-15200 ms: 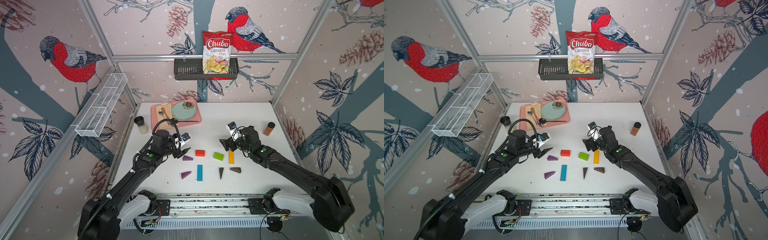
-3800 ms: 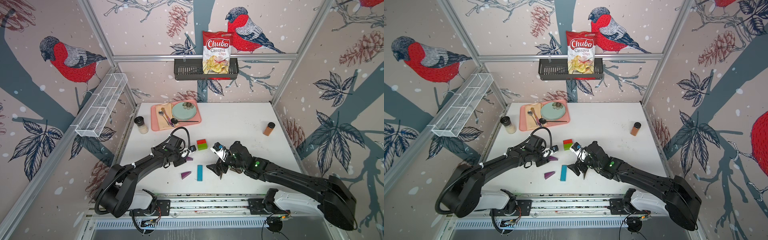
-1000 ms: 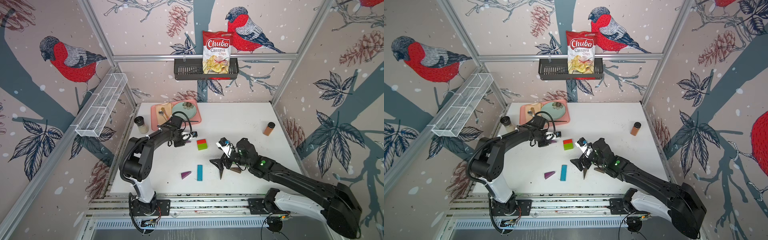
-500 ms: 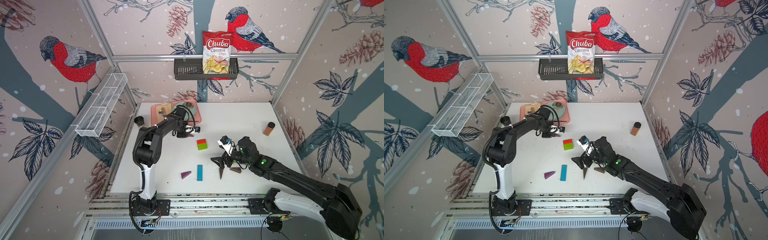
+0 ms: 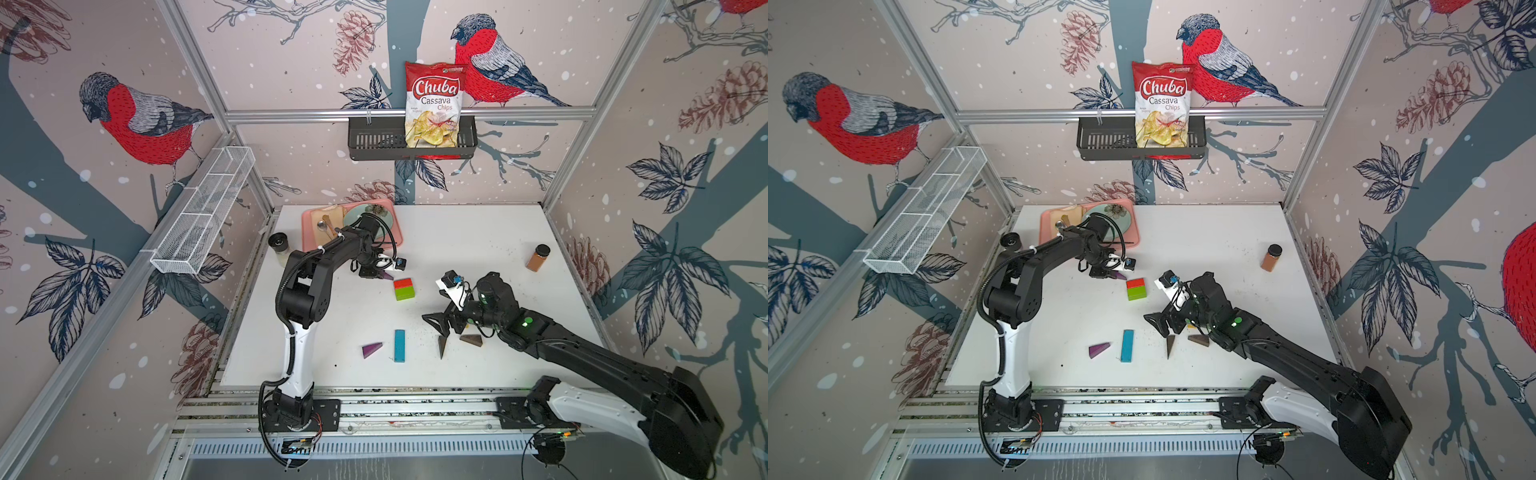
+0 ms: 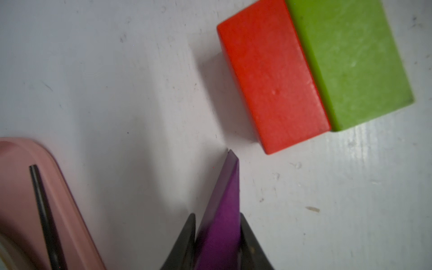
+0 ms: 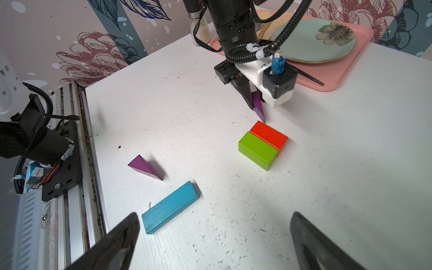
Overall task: Assemble a small pinwheel with building blocks
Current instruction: Assemble the building block at the center of the board.
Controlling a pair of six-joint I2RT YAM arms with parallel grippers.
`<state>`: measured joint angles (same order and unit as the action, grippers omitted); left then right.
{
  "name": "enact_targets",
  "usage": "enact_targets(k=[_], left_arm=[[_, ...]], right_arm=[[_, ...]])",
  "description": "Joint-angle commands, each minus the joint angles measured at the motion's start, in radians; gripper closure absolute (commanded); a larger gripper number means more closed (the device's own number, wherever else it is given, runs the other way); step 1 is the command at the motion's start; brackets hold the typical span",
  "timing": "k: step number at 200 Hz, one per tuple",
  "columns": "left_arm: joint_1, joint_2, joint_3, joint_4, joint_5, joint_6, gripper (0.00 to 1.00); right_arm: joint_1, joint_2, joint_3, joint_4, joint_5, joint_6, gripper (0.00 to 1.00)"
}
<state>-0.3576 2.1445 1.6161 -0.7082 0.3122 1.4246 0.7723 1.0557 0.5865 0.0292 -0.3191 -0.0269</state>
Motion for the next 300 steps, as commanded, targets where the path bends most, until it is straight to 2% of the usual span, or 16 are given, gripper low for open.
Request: enact_targets(k=[1, 300], left_arm=[[-0.001, 0.008, 0.012, -0.030, 0.020, 0.023, 0.71], [-0.004, 0.012, 0.010, -0.045, 0.057, 0.048, 0.71]], right_arm=[[0.001, 0.000, 0.004, 0.015, -0.014, 0.005, 0.00], [0.002, 0.005, 0.004, 0.012, -0.024, 0.005, 0.00]])
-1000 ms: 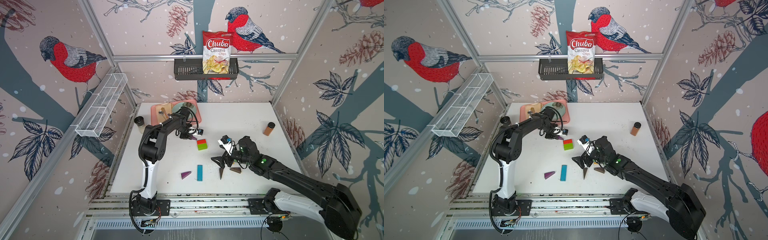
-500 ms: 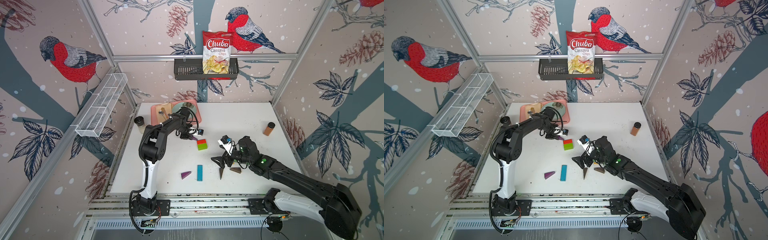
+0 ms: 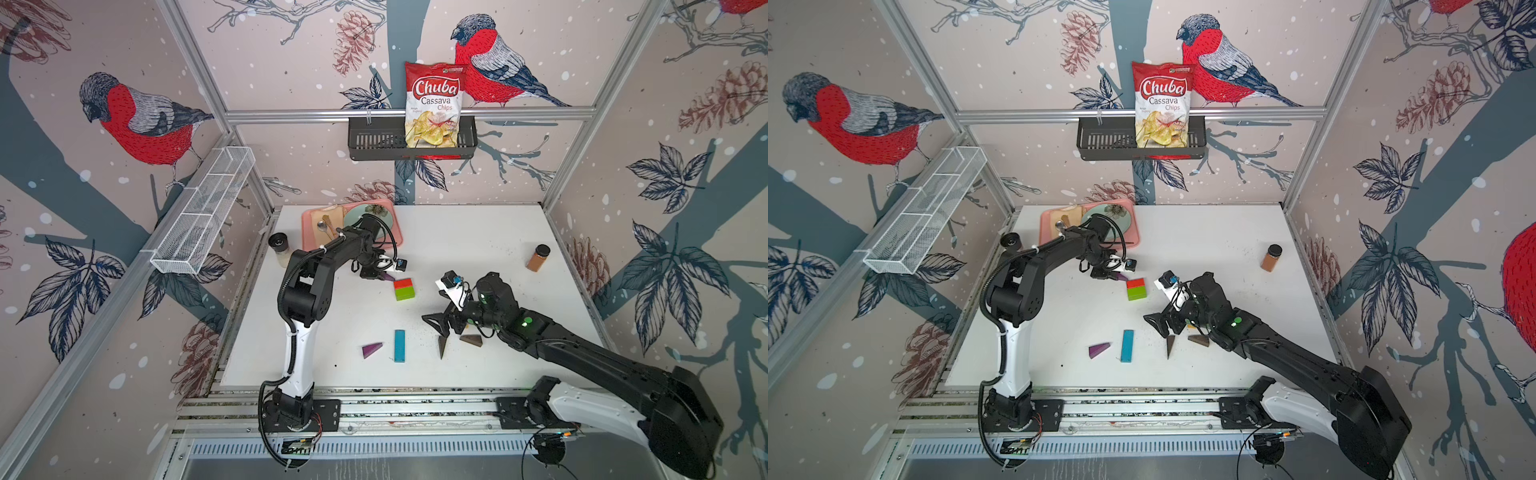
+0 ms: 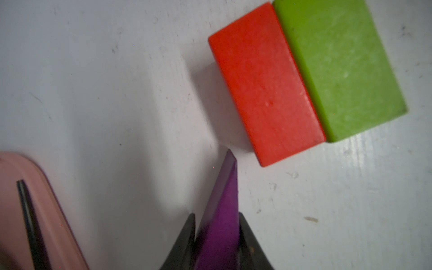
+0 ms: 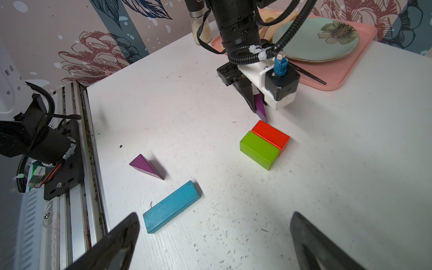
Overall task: Assemble a small pinwheel with building blocks
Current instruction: Assemble the building block at the center of the board.
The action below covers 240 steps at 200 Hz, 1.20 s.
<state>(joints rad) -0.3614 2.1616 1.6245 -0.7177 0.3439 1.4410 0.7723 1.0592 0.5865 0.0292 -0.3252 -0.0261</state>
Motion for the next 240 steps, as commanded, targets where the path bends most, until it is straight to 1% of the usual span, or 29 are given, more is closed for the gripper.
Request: enact_targets(k=[1, 55, 117, 181, 213, 240], left_arm=[[-0.001, -0.005, 0.002, -0.037, 0.026, 0.033, 0.71], [0.001, -0.002, 0.004, -0.033, 0.026, 0.030, 0.70], [0.002, -0.003, -0.001, -0.017, 0.036, 0.021, 0.58], [0.007, -0.011, -0.005, 0.002, 0.008, 0.013, 0.57], [0.015, -0.037, -0.042, 0.025, -0.006, 0.009, 0.57], [0.018, -0.038, -0.044, 0.038, -0.013, -0.001, 0.57]], right_arm=[[0.002, 0.001, 0.004, 0.012, -0.017, 0.005, 0.00], [0.002, 0.005, 0.006, 0.011, -0.020, 0.005, 0.01], [0.003, 0.013, 0.007, 0.009, -0.023, 0.003, 0.01], [0.003, 0.015, 0.007, 0.009, -0.028, 0.002, 0.00], [0.004, 0.016, 0.007, 0.011, -0.032, 0.002, 0.01], [0.003, 0.016, 0.007, 0.011, -0.032, 0.002, 0.01]])
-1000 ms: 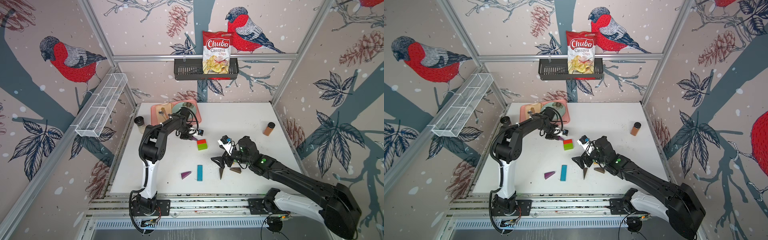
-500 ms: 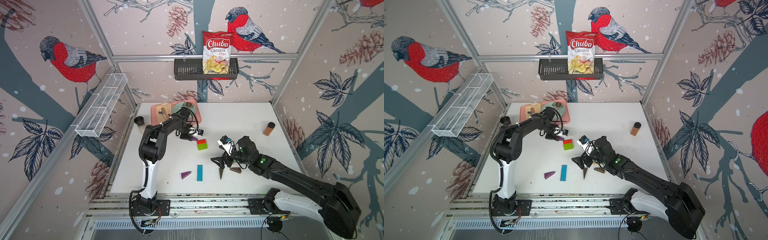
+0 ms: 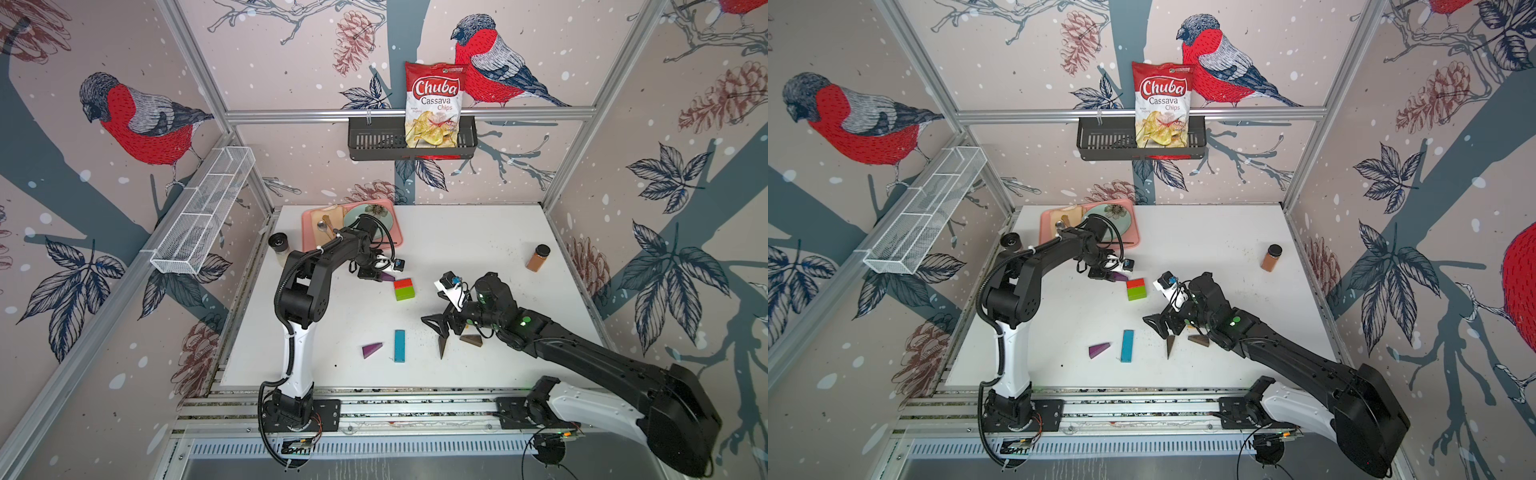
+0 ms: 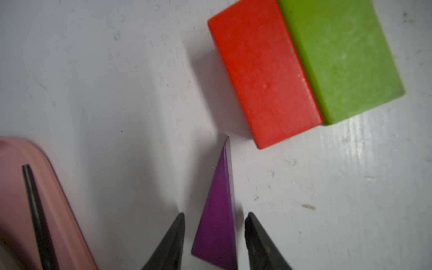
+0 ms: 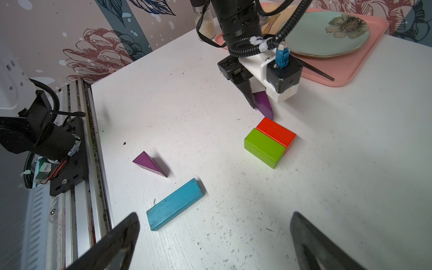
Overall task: Assemble a small pinwheel with building blocks
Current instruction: Assemble the building block at the center of the board.
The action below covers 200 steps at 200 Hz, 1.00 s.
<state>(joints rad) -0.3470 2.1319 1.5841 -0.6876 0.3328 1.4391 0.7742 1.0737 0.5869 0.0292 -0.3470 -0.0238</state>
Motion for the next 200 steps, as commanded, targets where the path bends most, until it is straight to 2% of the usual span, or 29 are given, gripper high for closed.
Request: enact_targets(k=[1, 150, 200], left_arm=[[0.003, -0.008, -0.002, 0.008, -0.001, 0.001, 0.57], [0.003, 0.010, 0.022, 0.013, 0.001, -0.017, 0.57], [0.008, -0.050, -0.030, 0.020, 0.031, -0.037, 0.56]], right_arm=[[0.002, 0.002, 0.007, 0.012, -0.010, -0.001, 0.01], [0.003, 0.005, 0.008, 0.007, -0.012, -0.001, 0.01], [0.007, 0.004, 0.007, 0.011, -0.017, -0.001, 0.00]])
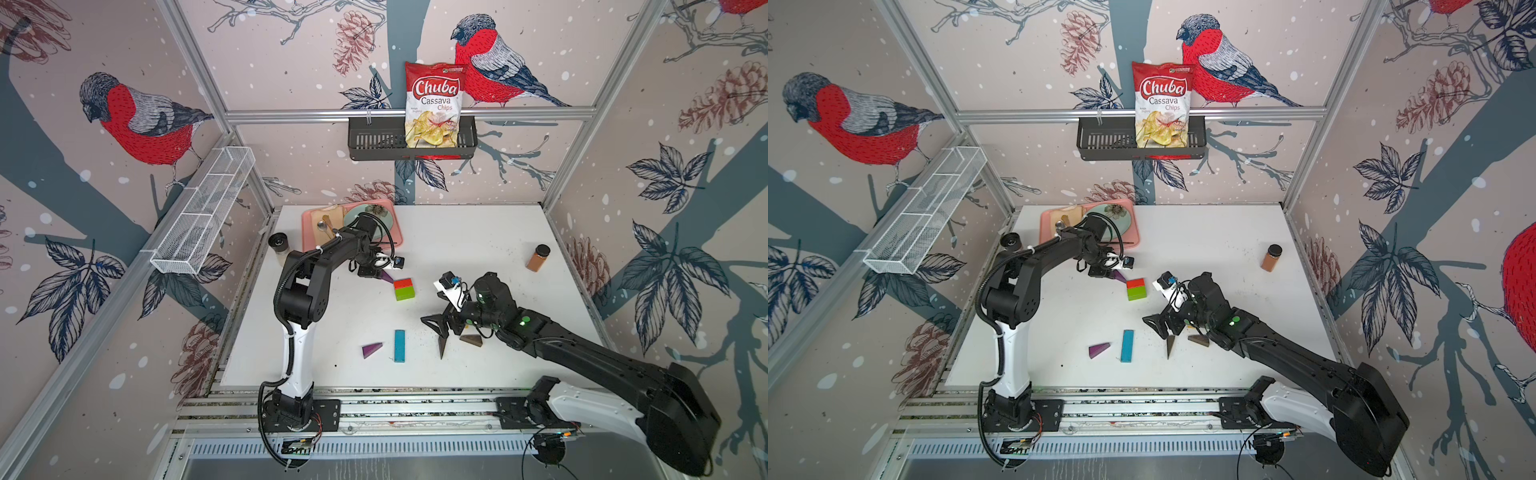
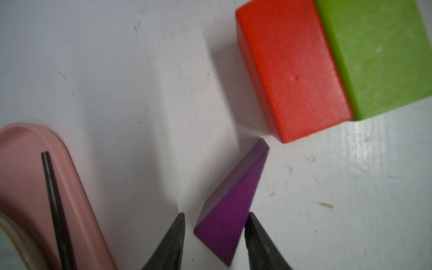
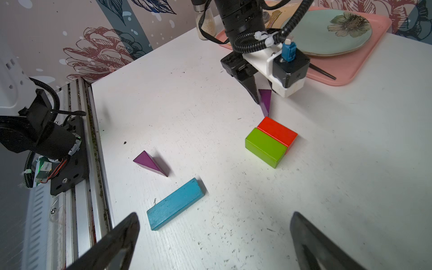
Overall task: Assemble a small pinwheel with building blocks
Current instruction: Assemble the building block at the center of the board, then pick up the building block from the center of the board.
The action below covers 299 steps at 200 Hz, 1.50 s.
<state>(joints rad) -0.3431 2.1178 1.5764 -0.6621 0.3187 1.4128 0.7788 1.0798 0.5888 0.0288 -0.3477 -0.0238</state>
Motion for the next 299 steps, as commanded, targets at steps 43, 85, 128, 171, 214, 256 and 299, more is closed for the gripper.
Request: enact_targets(k=[43, 85, 128, 171, 214, 256, 299], left_arm=[[0.010, -0.066, -0.042, -0.017, 0.054, -0.048, 0.55], [0.032, -0.205, -0.119, -0.019, 0.094, -0.121, 0.56], [0.022, -0.505, -0.363, 0.046, 0.118, -0.300, 0.58], [-0.057, -0.881, -0.656, 0.093, -0.022, -0.618, 0.48], [-0.141, -1.010, -0.707, -0.037, -0.174, -0.960, 0.50], [-0.371, -0.981, -0.595, -0.170, -0.367, -1.129, 0.49], [-0.418, -0.931, -0.478, 0.023, -0.317, -1.410, 0.55]], right_arm=[[0.011, -0.012, 0.004, 0.008, -0.008, -0.001, 0.01], [0.019, -0.021, 0.005, 0.006, 0.007, -0.001, 0.00], [0.044, -0.047, 0.004, -0.003, 0.068, 0.017, 0.01], [0.079, -0.038, -0.008, -0.029, 0.195, 0.087, 0.01], [0.083, -0.042, 0.005, -0.058, 0.243, 0.134, 0.01], [0.138, -0.099, -0.062, -0.018, 0.256, 0.183, 0.00], [0.143, -0.115, -0.043, -0.060, 0.304, 0.174, 0.01]])
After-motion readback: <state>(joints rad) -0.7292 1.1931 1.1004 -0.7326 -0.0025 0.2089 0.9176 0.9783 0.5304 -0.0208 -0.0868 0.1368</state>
